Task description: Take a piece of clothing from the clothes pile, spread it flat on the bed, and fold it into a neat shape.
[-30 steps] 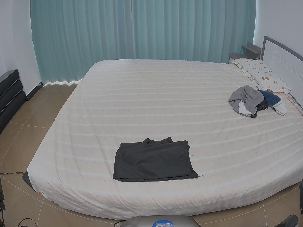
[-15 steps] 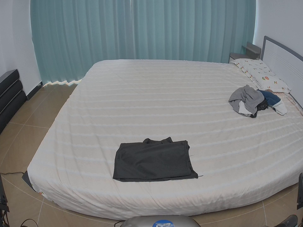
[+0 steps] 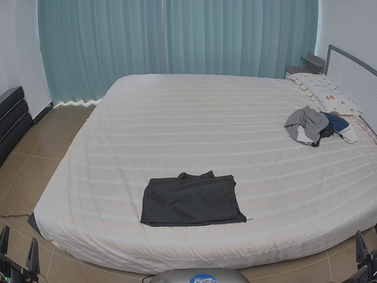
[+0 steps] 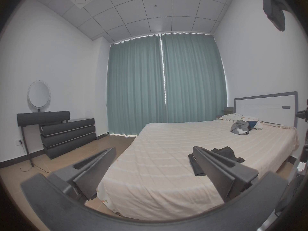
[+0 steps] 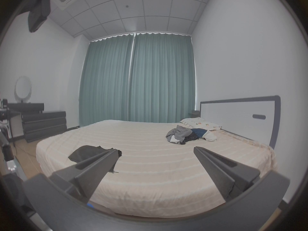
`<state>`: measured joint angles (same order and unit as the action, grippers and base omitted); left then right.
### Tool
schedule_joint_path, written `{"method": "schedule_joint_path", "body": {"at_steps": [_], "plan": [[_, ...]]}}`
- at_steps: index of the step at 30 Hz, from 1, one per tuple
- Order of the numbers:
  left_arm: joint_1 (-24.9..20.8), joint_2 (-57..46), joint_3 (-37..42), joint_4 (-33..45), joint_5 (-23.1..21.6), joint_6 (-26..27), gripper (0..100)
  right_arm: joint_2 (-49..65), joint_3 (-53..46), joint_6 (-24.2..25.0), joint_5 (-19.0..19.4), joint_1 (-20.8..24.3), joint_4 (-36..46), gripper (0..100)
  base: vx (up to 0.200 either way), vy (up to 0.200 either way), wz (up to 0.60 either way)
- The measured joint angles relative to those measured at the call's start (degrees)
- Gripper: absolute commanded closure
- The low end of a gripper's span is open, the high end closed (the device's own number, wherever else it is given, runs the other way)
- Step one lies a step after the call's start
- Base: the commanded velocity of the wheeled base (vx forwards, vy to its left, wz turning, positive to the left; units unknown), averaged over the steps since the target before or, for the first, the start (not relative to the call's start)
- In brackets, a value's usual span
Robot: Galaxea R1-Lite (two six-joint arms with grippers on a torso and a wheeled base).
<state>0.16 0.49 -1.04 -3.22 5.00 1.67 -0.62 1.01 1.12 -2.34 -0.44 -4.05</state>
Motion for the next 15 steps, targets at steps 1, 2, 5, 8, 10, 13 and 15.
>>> {"method": "schedule_joint_path", "body": {"at_steps": [1, 2, 5, 8, 10, 13, 15], "plan": [[0.0, 0.0, 0.0, 0.0, -0.9, -0.2, 0, 0.0, 0.0, 1.4, -0.1, 0.0, 0.1, 0, 0.000, 0.000, 0.00], [0.0, 0.0, 0.0, 0.0, -1.9, -0.4, 0, 0.0, 0.0, 2.2, -0.3, 0.0, 0.1, 0, 0.000, 0.000, 0.00], [0.0, 0.0, 0.0, 0.1, -4.5, -1.5, 0, 0.0, 0.0, 2.7, -0.6, 0.0, 0.1, 0, 0.000, 0.000, 0.00], [0.0, 0.0, 0.0, 0.1, -5.6, -3.7, 0, 0.0, 0.0, 1.9, -0.8, 0.0, 0.1, 0, 0.000, 0.000, 0.00], [0.0, 0.0, 0.0, 0.2, -5.4, -4.2, 0, 0.0, 0.0, -0.1, -0.9, 0.0, -0.6, 0, 0.000, 0.000, 0.00], [0.0, 0.0, 0.0, 0.2, -3.6, -4.4, 0, 0.0, 0.0, -1.3, -0.5, -0.1, -0.6, 0, 0.000, 0.000, 0.00], [0.0, 0.1, 0.0, 0.7, -1.7, -4.5, 0, -0.1, 0.0, -1.2, 0.5, -0.1, -0.4, 0, 0.000, 0.000, 0.00]]}}
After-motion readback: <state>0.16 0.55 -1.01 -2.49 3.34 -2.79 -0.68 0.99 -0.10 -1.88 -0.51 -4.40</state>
